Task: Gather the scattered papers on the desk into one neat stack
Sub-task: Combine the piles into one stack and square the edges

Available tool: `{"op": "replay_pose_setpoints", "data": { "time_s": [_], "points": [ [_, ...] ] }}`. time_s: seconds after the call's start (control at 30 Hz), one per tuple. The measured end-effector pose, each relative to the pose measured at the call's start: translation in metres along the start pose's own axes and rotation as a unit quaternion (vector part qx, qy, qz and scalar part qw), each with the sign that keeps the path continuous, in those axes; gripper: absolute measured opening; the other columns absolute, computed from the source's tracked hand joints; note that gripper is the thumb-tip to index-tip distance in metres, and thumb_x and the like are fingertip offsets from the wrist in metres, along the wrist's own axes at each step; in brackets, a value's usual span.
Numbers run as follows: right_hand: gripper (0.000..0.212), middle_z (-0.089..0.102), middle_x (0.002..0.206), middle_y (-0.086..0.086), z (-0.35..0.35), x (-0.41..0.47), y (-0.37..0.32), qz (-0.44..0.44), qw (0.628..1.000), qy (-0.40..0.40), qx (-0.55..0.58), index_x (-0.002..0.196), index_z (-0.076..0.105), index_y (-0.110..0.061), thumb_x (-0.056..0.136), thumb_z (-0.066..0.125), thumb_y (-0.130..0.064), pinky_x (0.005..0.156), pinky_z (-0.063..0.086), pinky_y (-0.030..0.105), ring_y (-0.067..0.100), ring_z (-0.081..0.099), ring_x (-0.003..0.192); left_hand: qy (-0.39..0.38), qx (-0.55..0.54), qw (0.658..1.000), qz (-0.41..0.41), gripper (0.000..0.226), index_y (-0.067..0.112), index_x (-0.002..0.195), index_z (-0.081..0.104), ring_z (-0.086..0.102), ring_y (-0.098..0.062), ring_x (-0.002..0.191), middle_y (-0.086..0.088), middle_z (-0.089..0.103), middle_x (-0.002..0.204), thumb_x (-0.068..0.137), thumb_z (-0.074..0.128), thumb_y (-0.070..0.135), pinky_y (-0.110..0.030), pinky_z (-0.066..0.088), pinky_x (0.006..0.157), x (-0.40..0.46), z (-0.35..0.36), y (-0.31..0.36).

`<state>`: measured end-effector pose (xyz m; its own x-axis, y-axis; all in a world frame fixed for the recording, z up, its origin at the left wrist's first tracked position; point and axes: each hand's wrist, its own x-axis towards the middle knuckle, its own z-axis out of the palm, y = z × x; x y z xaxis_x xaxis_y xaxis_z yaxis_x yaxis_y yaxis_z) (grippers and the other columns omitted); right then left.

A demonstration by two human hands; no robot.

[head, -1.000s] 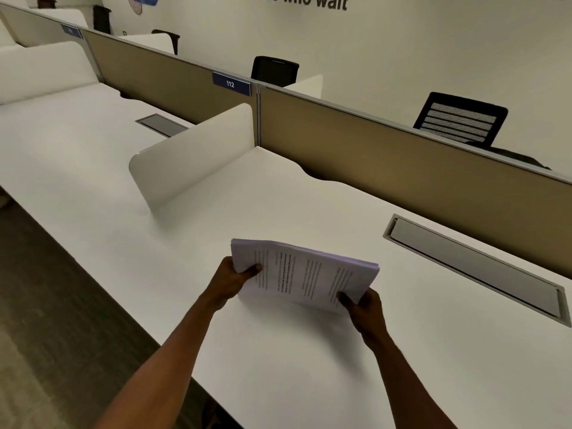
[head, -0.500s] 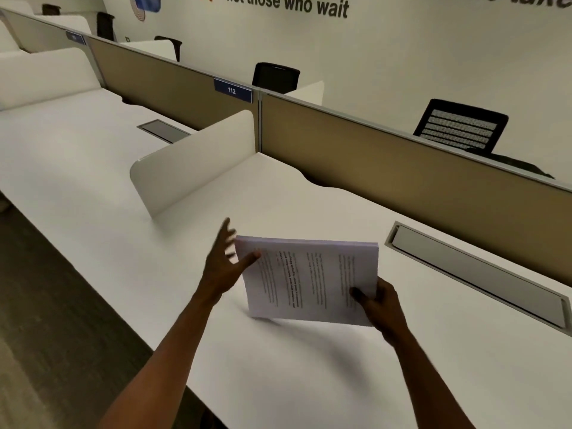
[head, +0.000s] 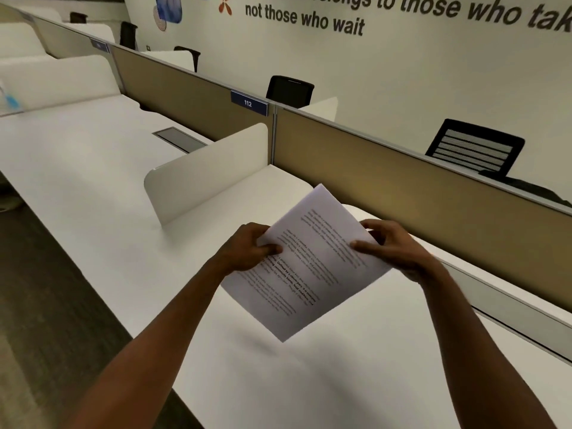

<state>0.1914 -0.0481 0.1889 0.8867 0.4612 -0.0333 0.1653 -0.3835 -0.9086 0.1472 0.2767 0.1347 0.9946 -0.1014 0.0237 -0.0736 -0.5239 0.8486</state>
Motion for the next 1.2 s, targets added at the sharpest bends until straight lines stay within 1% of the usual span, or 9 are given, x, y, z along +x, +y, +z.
{"op": "replay_pose_setpoints", "data": {
  "time_s": [0.1, 0.2, 0.3, 0.37, 0.43, 0.53, 0.77, 0.9, 1.2],
  "points": [
    [0.047, 0.072, 0.108, 0.012, 0.002, 0.017, 0.015, 0.023, 0.978, 0.090, 0.186, 0.125, 0.064, -0.023, 0.087, 0.066, -0.049, 0.088, 0.055, 0.046, 0.029, 0.067, 0.102, 0.011, -0.103, 0.994, -0.042, 0.034, 0.019, 0.114, 0.069, 0.077, -0.022, 0.084, -0.001, 0.077, 0.105, 0.086, 0.070, 0.037, -0.046, 0.063, 0.077, 0.006, -0.014, -0.019],
    [0.059, 0.060, 0.135, 0.012, 0.051, 0.033, 0.057, 0.095, 0.954, 0.050, 0.279, 0.144, 0.046, -0.024, 0.092, 0.042, -0.052, 0.113, 0.035, 0.056, 0.032, 0.054, 0.129, -0.005, -0.201, 0.975, -0.094, 0.033, 0.013, 0.116, 0.067, 0.076, -0.032, 0.091, -0.007, 0.077, 0.107, 0.088, 0.072, 0.030, -0.052, 0.062, 0.080, 0.017, -0.023, -0.047],
    [0.055, 0.054, 0.147, 0.009, 0.120, 0.049, 0.080, 0.116, 0.923, -0.026, 0.365, 0.147, 0.043, -0.023, 0.098, 0.047, -0.047, 0.111, 0.037, 0.057, 0.031, 0.052, 0.133, -0.027, -0.226, 0.957, -0.178, 0.044, 0.009, 0.118, 0.066, 0.075, -0.035, 0.094, -0.011, 0.077, 0.107, 0.082, 0.077, 0.033, -0.056, 0.059, 0.084, 0.035, -0.021, -0.077],
    [0.047, 0.061, 0.139, 0.007, 0.153, 0.070, 0.083, 0.127, 0.901, 0.043, 0.413, 0.141, 0.051, -0.022, 0.097, 0.060, -0.036, 0.100, 0.050, 0.054, 0.032, 0.060, 0.124, -0.024, -0.231, 0.944, -0.235, 0.046, 0.007, 0.119, 0.066, 0.075, -0.036, 0.094, -0.014, 0.077, 0.107, 0.082, 0.078, 0.030, -0.057, 0.058, 0.087, 0.051, -0.018, -0.099],
    [0.038, 0.069, 0.127, 0.006, 0.176, 0.099, 0.086, 0.163, 0.897, 0.161, 0.377, 0.131, 0.059, -0.024, 0.093, 0.067, -0.022, 0.088, 0.058, 0.050, 0.030, 0.069, 0.109, -0.020, -0.214, 0.939, -0.271, 0.046, 0.007, 0.122, 0.064, 0.074, -0.034, 0.095, -0.013, 0.075, 0.111, 0.083, 0.078, 0.028, -0.053, 0.059, 0.088, 0.074, -0.022, -0.118],
    [0.037, 0.069, 0.123, 0.006, 0.192, 0.152, 0.090, 0.207, 0.888, 0.241, 0.331, 0.127, 0.056, -0.023, 0.093, 0.065, -0.012, 0.091, 0.056, 0.054, 0.029, 0.069, 0.105, -0.013, -0.177, 0.941, -0.289, 0.050, 0.015, 0.120, 0.049, 0.070, -0.018, 0.086, 0.001, 0.066, 0.117, 0.082, 0.079, 0.030, -0.037, 0.062, 0.073, 0.121, -0.039, -0.137],
    [0.048, 0.061, 0.130, 0.009, 0.187, 0.285, 0.101, 0.219, 0.873, 0.319, 0.296, 0.139, 0.046, -0.016, 0.094, 0.062, -0.007, 0.099, 0.050, 0.046, 0.025, 0.061, 0.110, -0.050, 0.049, 0.963, -0.259, 0.062, 0.016, 0.140, 0.046, 0.054, -0.028, 0.127, -0.011, 0.054, 0.141, 0.088, 0.071, 0.037, -0.043, 0.045, 0.108, 0.268, -0.083, -0.144],
    [0.046, 0.062, 0.129, 0.009, 0.177, 0.367, 0.114, 0.232, 0.860, 0.354, 0.287, 0.135, 0.048, -0.017, 0.093, 0.065, -0.016, 0.101, 0.050, 0.051, 0.028, 0.062, 0.112, -0.020, 0.041, 0.971, -0.236, 0.052, 0.017, 0.142, 0.049, 0.051, -0.028, 0.130, -0.012, 0.050, 0.145, 0.093, 0.064, 0.019, -0.041, 0.044, 0.109, 0.347, -0.100, -0.162],
    [0.042, 0.065, 0.120, 0.012, 0.184, 0.494, 0.148, 0.275, 0.850, 0.364, 0.264, 0.130, 0.050, -0.012, 0.093, 0.064, -0.025, 0.087, 0.055, 0.043, 0.031, 0.065, 0.101, 0.009, 0.142, 0.973, -0.183, 0.048, 0.003, 0.141, 0.046, 0.050, -0.033, 0.131, -0.018, 0.051, 0.145, 0.097, 0.053, 0.021, -0.036, 0.042, 0.100, 0.443, -0.101, -0.240]
  ]
}}
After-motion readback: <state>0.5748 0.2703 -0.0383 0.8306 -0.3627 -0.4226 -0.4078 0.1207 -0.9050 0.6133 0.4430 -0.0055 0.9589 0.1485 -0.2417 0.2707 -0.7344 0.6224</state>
